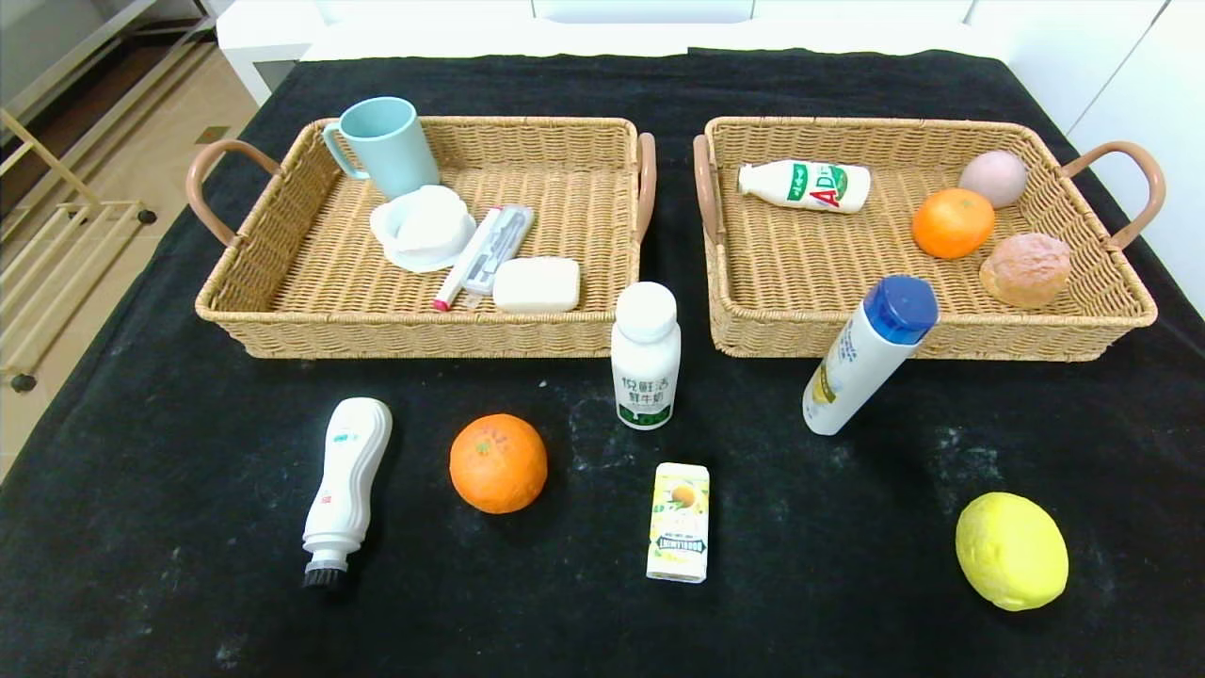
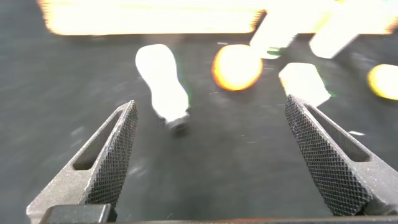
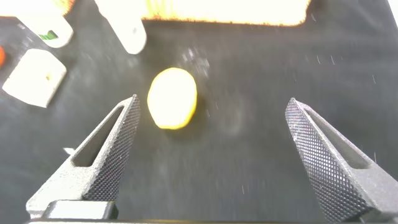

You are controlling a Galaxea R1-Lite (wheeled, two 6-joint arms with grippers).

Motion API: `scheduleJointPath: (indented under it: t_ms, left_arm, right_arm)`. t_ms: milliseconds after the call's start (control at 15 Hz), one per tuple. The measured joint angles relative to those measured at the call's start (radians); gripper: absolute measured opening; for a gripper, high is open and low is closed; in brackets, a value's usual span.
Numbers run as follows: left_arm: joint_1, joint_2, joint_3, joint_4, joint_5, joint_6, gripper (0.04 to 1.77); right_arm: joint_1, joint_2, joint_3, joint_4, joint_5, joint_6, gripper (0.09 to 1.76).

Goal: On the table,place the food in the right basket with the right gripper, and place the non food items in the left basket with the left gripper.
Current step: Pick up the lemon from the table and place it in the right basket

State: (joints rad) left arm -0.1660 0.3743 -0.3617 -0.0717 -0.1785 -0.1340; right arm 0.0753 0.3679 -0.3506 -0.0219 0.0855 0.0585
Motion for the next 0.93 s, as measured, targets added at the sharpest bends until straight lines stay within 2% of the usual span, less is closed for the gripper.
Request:
scheduleJointPath:
  t_ms: [67,133,267,333,467,600,800,933]
  left_arm:
    - [-0.036,0.054,-0.034,-0.001,-0.002,0.002,1.72]
    - [-0.202,0.361,-0.168,-0.057,-0.011,0.111,1.72]
    - [-0.223,0.441,-0.191,-0.132,-0.055,0.118,1.72]
    - [-0.229,0.477,-0.203,-0.152,-0.097,0.12,1.72]
    - [-0.233,0.533,-0.224,-0.16,-0.144,0.126,1.72]
    - [-0.234,0.579,-0.236,-0.16,-0.153,0.154,1.72]
    - [-0.235,0.631,-0.263,-0.157,-0.168,0.175,1.72]
    - [-0.234,0.659,-0.278,-0.163,-0.167,0.175,1.72]
  right_arm:
    - [0.012,0.056,-0.039,-0.006,0.0,-0.001,1.71]
    - [0.06,0.412,-0.15,-0.28,0.005,-0.01,1.71]
    - [0.131,0.469,-0.166,-0.291,0.002,-0.009,1.71]
    - [0.173,0.492,-0.175,-0.293,-0.003,-0.009,1.71]
    - [0.225,0.538,-0.204,-0.295,-0.01,-0.005,1.71]
    - [0.263,0.583,-0.23,-0.296,-0.017,-0.004,1.71]
    - [0.319,0.643,-0.243,-0.344,-0.103,-0.005,1.71]
    - [0.342,0.679,-0.245,-0.364,-0.119,-0.008,1.71]
